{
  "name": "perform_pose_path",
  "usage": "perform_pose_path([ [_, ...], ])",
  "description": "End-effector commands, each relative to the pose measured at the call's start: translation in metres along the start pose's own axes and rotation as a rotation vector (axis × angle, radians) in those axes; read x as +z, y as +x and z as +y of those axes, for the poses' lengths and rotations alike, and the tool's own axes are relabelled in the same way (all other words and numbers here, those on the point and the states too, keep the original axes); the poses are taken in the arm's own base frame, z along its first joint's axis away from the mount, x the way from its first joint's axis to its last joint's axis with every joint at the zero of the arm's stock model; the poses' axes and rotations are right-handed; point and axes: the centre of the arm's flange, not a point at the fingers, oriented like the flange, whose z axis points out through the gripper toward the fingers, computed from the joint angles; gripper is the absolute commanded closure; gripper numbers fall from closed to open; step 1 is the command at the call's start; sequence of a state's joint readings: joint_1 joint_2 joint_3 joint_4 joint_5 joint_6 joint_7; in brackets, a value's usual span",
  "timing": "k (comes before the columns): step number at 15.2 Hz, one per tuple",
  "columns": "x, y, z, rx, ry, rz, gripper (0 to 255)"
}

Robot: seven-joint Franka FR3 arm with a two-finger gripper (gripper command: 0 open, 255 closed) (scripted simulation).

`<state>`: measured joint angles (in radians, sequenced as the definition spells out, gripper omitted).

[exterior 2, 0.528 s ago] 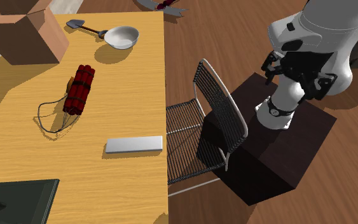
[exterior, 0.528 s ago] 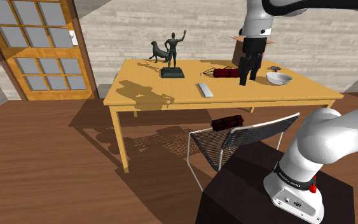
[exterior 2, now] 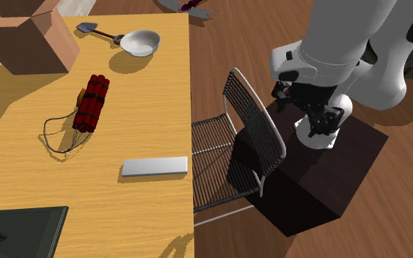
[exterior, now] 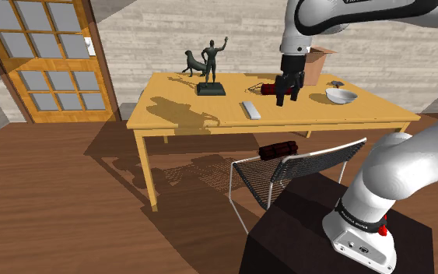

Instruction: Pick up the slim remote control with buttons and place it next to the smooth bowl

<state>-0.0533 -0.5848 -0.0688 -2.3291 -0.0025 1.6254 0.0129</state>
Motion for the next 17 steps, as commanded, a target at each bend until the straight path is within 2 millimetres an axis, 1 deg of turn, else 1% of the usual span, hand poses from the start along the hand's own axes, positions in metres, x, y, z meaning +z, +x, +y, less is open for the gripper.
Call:
perform_pose_path([
  [1, 0.009, 0.022, 0.010, 0.026, 0.001, 0.009, 0],
  [9, 0.043, 0.106, 0.055, 0.127, 0.003, 0.039, 0],
  [17, 0.075, 0.187, 0.108, 0.229, 0.006, 0.069, 0],
])
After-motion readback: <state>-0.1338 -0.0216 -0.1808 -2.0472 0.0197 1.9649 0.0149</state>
